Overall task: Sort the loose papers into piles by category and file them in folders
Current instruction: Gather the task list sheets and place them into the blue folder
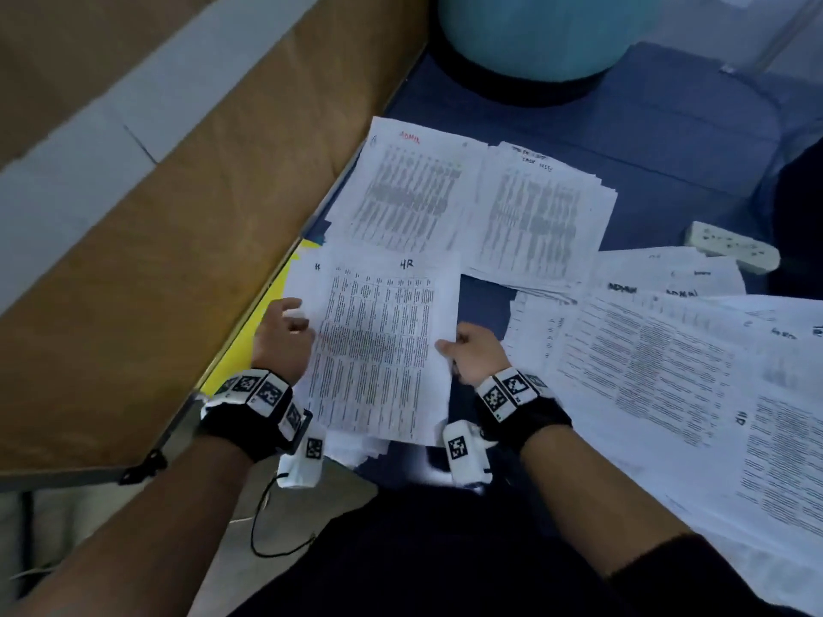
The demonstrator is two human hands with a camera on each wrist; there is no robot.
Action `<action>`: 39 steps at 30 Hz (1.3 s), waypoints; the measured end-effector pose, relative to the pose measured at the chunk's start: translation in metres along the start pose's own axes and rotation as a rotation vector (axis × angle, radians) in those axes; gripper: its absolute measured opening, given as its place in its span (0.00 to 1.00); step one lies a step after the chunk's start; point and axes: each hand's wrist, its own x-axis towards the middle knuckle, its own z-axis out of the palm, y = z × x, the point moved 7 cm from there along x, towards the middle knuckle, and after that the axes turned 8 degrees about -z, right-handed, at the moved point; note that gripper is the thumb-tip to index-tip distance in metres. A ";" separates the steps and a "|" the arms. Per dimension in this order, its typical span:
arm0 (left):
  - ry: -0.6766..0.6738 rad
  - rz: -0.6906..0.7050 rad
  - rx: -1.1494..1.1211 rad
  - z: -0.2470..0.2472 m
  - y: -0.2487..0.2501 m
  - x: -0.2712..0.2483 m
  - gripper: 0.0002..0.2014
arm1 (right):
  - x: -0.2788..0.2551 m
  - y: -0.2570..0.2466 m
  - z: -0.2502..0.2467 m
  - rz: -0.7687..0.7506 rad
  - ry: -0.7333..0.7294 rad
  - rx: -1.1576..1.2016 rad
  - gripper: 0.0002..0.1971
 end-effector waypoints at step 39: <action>-0.679 0.432 0.568 0.312 0.104 -0.160 0.23 | -0.156 0.210 -0.278 0.467 0.677 -0.098 0.30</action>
